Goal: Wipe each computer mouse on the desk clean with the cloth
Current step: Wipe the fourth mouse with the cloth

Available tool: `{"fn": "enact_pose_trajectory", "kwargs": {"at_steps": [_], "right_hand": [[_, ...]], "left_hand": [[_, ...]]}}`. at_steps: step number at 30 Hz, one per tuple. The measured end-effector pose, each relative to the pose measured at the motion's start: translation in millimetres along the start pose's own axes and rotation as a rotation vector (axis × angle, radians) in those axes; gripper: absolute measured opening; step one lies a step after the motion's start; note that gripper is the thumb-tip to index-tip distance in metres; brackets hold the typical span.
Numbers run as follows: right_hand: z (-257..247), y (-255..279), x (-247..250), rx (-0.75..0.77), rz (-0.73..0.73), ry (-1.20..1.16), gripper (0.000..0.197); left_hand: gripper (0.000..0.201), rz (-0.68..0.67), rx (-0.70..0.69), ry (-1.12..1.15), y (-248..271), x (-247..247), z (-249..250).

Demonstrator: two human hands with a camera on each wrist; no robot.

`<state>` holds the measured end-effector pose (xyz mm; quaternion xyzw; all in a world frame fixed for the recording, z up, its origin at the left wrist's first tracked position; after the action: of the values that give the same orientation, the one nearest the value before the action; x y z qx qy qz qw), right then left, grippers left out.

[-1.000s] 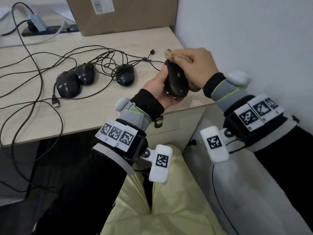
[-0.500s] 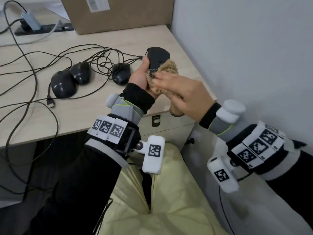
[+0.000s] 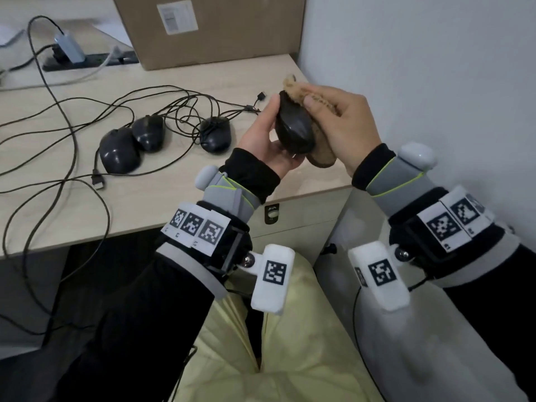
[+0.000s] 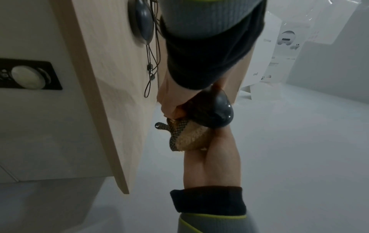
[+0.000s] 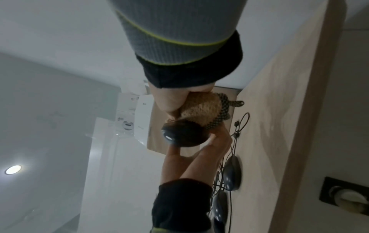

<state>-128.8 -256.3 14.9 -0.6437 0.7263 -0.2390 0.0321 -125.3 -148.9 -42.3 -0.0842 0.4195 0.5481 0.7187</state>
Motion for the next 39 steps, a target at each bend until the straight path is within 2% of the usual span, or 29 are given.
{"fn": "enact_pose_trajectory", "kwargs": {"at_steps": [5,8,10,12,16,19,22,24,28,31,33,34,38,39], "right_hand": [[-21,16,-12,0.116,-0.135,0.182,0.025],[-28,37,-21,0.284,-0.179,0.297,0.026],[-26,47,-28,0.384,-0.185,0.394,0.027],[-21,40,-24,0.343,-0.138,0.374,0.028],[-21,5,-13,0.203,-0.046,0.351,0.026],[-9,-17,-14,0.083,-0.092,0.435,0.023],[4,-23,-21,-0.006,-0.186,0.432,0.022],[3,-19,-26,-0.006,-0.217,0.409,0.022],[-12,6,-43,0.117,-0.229,0.367,0.022],[-14,30,-53,0.191,-0.327,0.386,0.021],[-11,37,-53,0.148,-0.365,0.399,0.018],[-9,35,-48,0.105,-0.332,0.383,0.017],[1,10,-20,-0.137,-0.008,0.214,0.022],[3,3,-19,-0.203,0.016,0.146,0.022]], "left_hand": [[0.046,-0.107,0.005,-0.031,1,-8,2],[0.057,-0.061,-0.010,-0.069,-4,1,12],[0.056,-0.015,-0.030,-0.089,-7,10,18],[0.044,-0.001,-0.050,-0.072,-8,14,20],[0.029,-0.076,-0.050,-0.144,-1,12,12],[0.023,-0.114,-0.137,-0.201,-4,16,15],[0.023,-0.051,-0.217,-0.209,-11,30,19],[0.014,-0.044,-0.239,-0.201,-12,33,19],[0.018,0.023,-0.251,-0.036,-14,41,27],[0.040,0.158,-0.246,-0.038,-10,53,38],[0.041,0.216,-0.243,-0.029,-13,59,48],[0.037,0.220,-0.246,-0.027,-14,59,53],[0.020,0.209,-0.203,-0.050,-17,50,63],[0.016,0.206,-0.187,-0.062,-18,44,66]]}}
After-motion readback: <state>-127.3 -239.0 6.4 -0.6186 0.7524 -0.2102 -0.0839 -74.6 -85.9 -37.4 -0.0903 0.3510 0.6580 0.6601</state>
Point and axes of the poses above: each hand's wrist, its own y-axis away from the middle knuckle, its own x-axis out of the back of the hand, z = x × y, the point moved 7 cm from there along -y, towards the middle knuckle, and after that the axes turned 3 degrees about -z, right-handed, at the moved point
